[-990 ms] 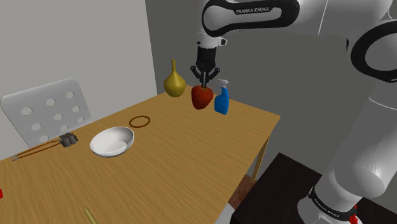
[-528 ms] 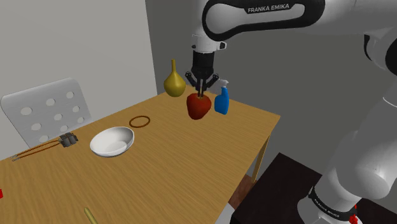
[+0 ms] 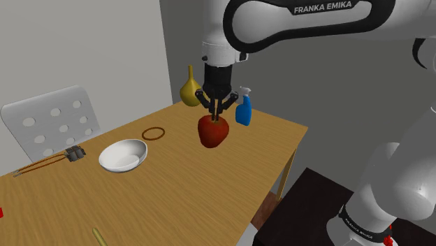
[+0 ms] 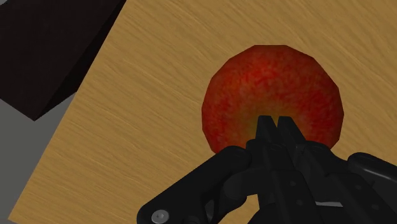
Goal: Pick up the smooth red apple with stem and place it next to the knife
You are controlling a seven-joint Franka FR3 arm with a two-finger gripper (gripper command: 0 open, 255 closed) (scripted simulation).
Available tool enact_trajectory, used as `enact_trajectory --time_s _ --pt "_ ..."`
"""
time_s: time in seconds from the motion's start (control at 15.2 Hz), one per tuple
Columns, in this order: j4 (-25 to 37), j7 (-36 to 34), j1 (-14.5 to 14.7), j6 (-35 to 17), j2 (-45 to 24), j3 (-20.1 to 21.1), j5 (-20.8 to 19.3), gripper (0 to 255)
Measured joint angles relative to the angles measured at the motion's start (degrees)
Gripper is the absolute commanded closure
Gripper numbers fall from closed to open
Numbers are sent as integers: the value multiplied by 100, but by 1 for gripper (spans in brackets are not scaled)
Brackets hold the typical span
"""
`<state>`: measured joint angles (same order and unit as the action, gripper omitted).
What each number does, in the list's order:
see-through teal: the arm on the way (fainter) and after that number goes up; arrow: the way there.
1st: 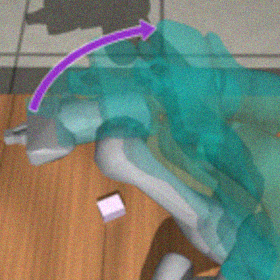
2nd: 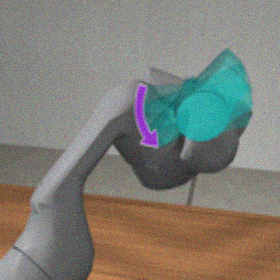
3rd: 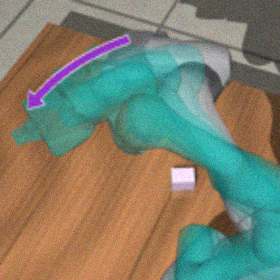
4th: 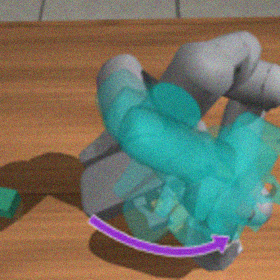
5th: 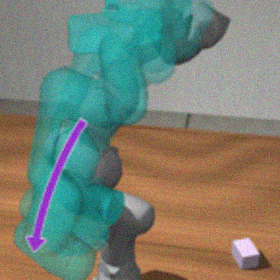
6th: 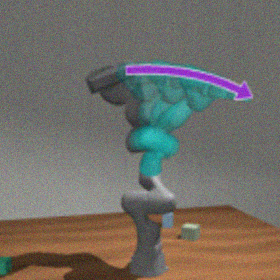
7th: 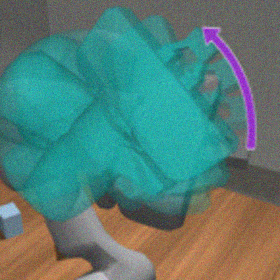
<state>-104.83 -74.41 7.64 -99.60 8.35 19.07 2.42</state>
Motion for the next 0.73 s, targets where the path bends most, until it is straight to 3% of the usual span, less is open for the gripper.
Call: enact_trajectory --time_s 0.73 --pt "92 -1507 620 25 -42 896 29 255"
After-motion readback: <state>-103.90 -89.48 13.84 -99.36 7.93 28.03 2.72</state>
